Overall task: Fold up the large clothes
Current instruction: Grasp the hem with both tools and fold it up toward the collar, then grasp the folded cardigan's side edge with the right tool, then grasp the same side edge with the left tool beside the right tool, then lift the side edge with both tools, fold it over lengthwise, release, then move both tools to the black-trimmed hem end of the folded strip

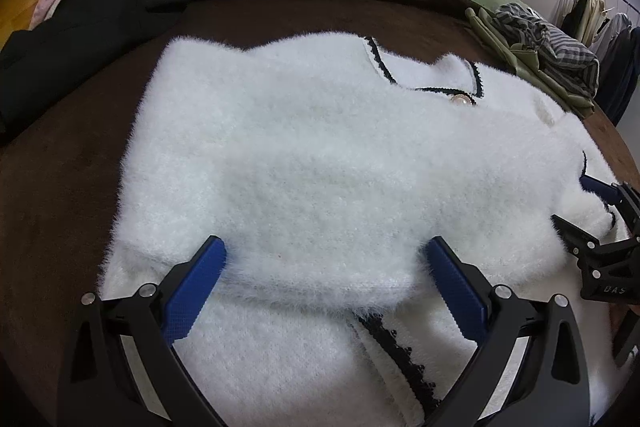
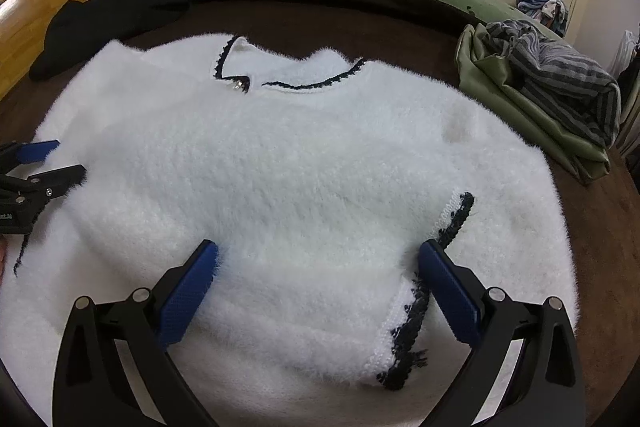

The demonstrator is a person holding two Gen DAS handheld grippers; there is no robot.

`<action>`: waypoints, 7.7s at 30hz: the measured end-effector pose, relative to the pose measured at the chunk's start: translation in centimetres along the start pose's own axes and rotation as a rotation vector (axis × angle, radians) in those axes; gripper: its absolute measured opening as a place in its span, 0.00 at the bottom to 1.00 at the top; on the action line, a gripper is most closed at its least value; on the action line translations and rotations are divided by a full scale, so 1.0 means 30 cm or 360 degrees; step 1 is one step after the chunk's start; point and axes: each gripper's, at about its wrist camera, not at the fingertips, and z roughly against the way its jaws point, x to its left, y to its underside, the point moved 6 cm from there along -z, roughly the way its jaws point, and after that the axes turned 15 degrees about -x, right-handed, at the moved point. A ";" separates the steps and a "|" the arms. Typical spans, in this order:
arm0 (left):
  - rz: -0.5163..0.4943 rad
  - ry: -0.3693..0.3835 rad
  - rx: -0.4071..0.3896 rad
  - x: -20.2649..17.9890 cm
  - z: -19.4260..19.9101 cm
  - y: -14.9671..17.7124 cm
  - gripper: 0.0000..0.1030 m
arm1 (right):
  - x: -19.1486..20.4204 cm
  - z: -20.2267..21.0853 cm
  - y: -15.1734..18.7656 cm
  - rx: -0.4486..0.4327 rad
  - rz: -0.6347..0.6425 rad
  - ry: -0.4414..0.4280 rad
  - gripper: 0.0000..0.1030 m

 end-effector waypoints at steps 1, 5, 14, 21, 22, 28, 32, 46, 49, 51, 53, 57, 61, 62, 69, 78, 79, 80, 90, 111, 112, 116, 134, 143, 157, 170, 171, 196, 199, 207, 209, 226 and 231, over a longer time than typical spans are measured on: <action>-0.0001 -0.0002 -0.0001 0.000 0.001 0.000 0.95 | -0.001 0.000 0.000 0.0000 -0.0001 -0.0001 0.94; -0.0004 -0.0064 0.0017 -0.007 0.009 -0.006 0.94 | 0.004 0.006 -0.005 0.0009 0.0014 0.0027 0.94; -0.0030 -0.0147 0.0038 -0.125 0.189 -0.038 0.94 | -0.003 0.309 -0.034 -0.0023 -0.0104 0.0073 0.94; -0.0058 -0.0069 -0.0013 -0.250 0.448 -0.042 0.94 | 0.013 0.670 0.046 -0.0143 -0.0114 0.0013 0.94; -0.0063 -0.0055 -0.0021 -0.263 0.471 -0.037 0.94 | 0.009 0.716 0.063 -0.0158 -0.0129 0.0015 0.94; -0.0089 -0.0027 0.0003 -0.320 0.561 0.042 0.94 | -0.030 0.890 0.197 -0.0169 -0.0273 -0.0018 0.94; -0.0130 -0.0046 0.0012 -0.349 0.560 0.094 0.94 | -0.084 0.936 0.319 -0.0129 -0.0395 -0.0054 0.94; -0.0225 -0.0036 -0.0018 -0.464 0.299 -0.056 0.94 | -0.178 0.848 0.582 0.0065 -0.0699 -0.0205 0.94; -0.0285 -0.0031 0.0061 -0.514 0.250 -0.080 0.94 | -0.141 0.859 0.577 0.0115 -0.0765 -0.0306 0.86; -0.0325 -0.0017 0.0103 -0.549 0.231 -0.092 0.94 | -0.119 0.864 0.576 0.0177 -0.0768 -0.0307 0.71; -0.0371 0.0015 0.0152 -0.604 0.213 -0.113 0.94 | -0.124 0.870 0.576 0.0222 -0.0801 -0.0288 0.49; -0.0493 0.0106 0.0220 -0.726 0.178 -0.165 0.94 | -0.157 0.868 0.575 0.0318 -0.0906 -0.0279 0.15; -0.0601 0.0187 0.0280 -0.866 0.118 -0.241 0.94 | -0.153 0.851 0.570 0.0418 -0.0880 -0.0285 0.12; -0.0614 0.0199 0.0292 -0.896 0.103 -0.261 0.94 | -0.153 0.851 0.568 0.0434 -0.0887 -0.0277 0.12; -0.0531 0.0226 0.0428 -1.093 -0.064 -0.320 0.94 | -0.159 0.848 0.566 0.0480 -0.0977 -0.0186 0.12; -0.0737 0.0045 0.0526 -1.306 -0.246 -0.200 0.80 | -0.173 0.862 0.593 0.0400 -0.1179 -0.0091 0.13; -0.0770 0.0039 0.0551 -1.328 -0.262 -0.176 0.80 | -0.175 0.863 0.597 0.0389 -0.1193 -0.0089 0.12; -0.0801 0.0025 0.0559 -1.344 -0.273 -0.158 0.80 | -0.176 0.864 0.599 0.0381 -0.1200 -0.0088 0.13; -0.0835 -0.0170 0.0546 -1.333 -0.327 -0.100 0.92 | -0.199 0.883 0.624 0.0332 -0.1225 -0.0137 0.13; -0.0386 -0.0011 0.0596 -1.146 -0.217 -0.160 0.22 | -0.240 0.927 0.589 0.0327 -0.1243 -0.0180 0.12; -0.0374 -0.0011 0.0594 -1.147 -0.213 -0.158 0.22 | -0.243 0.929 0.586 0.0324 -0.1240 -0.0180 0.12; -0.0314 0.0019 0.0589 -1.130 -0.208 -0.188 0.20 | -0.243 0.952 0.562 0.0294 -0.1258 -0.0207 0.12; -0.0015 0.0226 0.0465 -0.744 0.020 -0.512 0.19 | -0.020 1.137 0.111 0.0195 -0.0852 -0.0549 0.11; 0.0060 0.0340 0.0415 -0.395 0.119 -0.670 0.19 | 0.289 1.121 -0.081 0.0224 -0.0852 -0.0710 0.11; 0.0294 0.0261 0.0405 0.172 0.102 -0.632 0.19 | 0.729 0.896 -0.189 0.0381 -0.0671 -0.1029 0.11; 0.0463 0.0319 0.0495 0.470 -0.125 -0.351 0.22 | 0.962 0.654 -0.017 0.0639 -0.0557 -0.1113 0.11; 0.0444 0.0315 0.0492 0.472 -0.135 -0.336 0.23 | 0.967 0.652 -0.009 0.0639 -0.0549 -0.1117 0.11; 0.0206 0.0331 0.0390 0.507 -0.004 -0.420 0.70 | 1.031 0.699 -0.032 0.0593 -0.0486 -0.1008 0.69; 0.0187 0.0332 0.0366 0.521 0.075 -0.452 0.76 | 0.982 0.695 -0.052 0.0576 -0.0462 -0.0885 0.75; 0.0123 0.0256 0.0275 0.526 0.355 -0.386 0.80 | 0.767 0.658 -0.012 0.0596 -0.0408 -0.0540 0.75; 0.0120 0.0227 0.0296 0.523 0.406 -0.331 0.81 | 0.713 0.665 0.016 0.0605 -0.0413 -0.0492 0.75; 0.0354 -0.0175 0.0556 0.549 0.709 0.290 0.81 | 0.518 0.768 0.285 0.0707 -0.0544 -0.0464 0.75; 0.0379 -0.0236 0.0532 0.552 0.770 0.370 0.82 | 0.515 0.792 0.345 0.0715 -0.0535 -0.0546 0.75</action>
